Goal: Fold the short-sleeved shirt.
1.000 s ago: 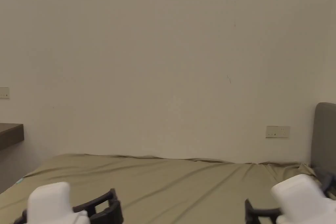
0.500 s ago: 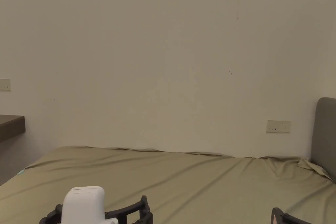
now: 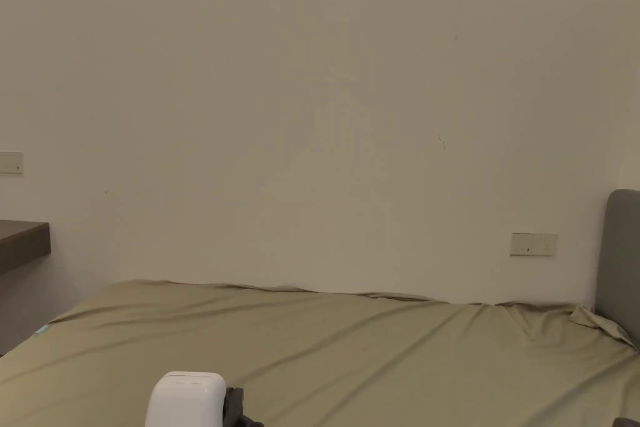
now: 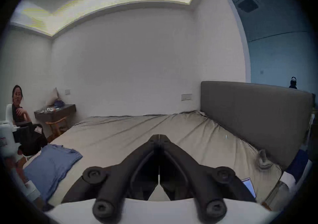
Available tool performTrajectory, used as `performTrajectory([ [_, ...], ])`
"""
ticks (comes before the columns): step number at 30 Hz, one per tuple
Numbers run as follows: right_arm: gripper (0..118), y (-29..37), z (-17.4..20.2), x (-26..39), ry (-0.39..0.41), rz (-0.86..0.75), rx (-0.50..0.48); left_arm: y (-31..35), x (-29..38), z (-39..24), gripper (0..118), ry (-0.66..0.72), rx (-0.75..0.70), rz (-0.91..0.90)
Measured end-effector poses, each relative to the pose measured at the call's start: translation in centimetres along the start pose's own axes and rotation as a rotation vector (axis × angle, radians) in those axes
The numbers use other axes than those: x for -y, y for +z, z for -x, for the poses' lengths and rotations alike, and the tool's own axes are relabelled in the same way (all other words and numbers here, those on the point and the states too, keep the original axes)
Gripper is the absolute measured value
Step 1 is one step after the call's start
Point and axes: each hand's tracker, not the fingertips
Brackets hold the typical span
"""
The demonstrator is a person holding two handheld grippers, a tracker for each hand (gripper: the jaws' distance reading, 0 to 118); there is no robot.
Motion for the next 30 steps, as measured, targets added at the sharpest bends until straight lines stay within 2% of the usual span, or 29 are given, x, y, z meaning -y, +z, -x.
performTrajectory([
  [2,2,-0.1,0.0,0.2,0.015,-0.006,0.025,0.0,-0.2,-1.3,2,0.020,0.034,0.003],
  [6,2,-0.7,0.8,-0.6,0.044,-0.019,0.041,-0.1,-0.9,0.0,2,0.028,-0.004,0.005],
  [9,2,-2.4,3.8,-1.8,0.048,-0.038,-0.041,1.4,-1.4,3.7,2,0.046,-0.114,-0.020],
  [12,2,-4.2,10.0,-2.7,0.068,-0.066,-0.232,3.9,-1.8,8.8,2,0.052,-0.280,-0.024],
  [17,2,-5.0,23.3,-2.0,0.082,-0.040,-0.694,9.2,-0.4,17.6,2,0.073,-0.590,0.004],
  [20,2,-5.2,28.8,-0.7,0.066,0.022,-0.844,10.6,0.6,20.7,2,0.070,-0.674,0.061],
  [25,2,-6.9,31.7,1.1,0.059,0.081,-0.872,8.4,2.0,22.5,2,0.069,-0.668,0.103],
  [30,2,-10.3,31.0,3.2,0.094,0.160,-0.826,-0.3,4.6,23.4,2,0.075,-0.493,0.232],
])
